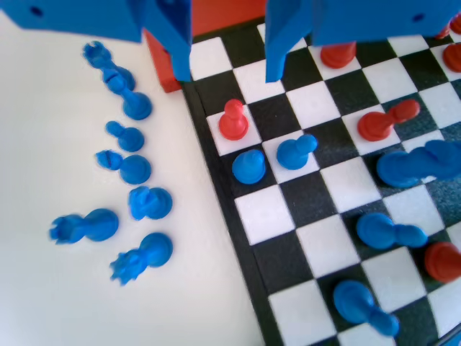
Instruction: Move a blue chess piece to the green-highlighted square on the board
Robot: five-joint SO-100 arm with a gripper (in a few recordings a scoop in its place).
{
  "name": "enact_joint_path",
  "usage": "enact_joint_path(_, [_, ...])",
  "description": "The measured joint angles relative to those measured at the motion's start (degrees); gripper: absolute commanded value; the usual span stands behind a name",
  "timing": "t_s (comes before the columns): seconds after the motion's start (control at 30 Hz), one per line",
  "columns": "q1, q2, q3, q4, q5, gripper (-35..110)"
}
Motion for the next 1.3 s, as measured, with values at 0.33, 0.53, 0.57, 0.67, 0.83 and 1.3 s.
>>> enact_joint_path(0.33, [-1.4,-1.3,1.0,-1.1,0.3,16])
enact_joint_path(0.53, [-0.5,-2.4,1.0,-1.1,-0.4,16])
enact_joint_path(0.57, [-0.5,-2.4,1.3,-1.1,-0.4,16])
enact_joint_path(0.67, [-0.9,-2.5,2.0,-0.8,-0.4,15])
enact_joint_path(0.83, [-1.0,-2.5,4.0,-2.0,-1.2,15])
enact_joint_path(1.3, [0.4,-2.5,4.0,-2.1,-2.4,9])
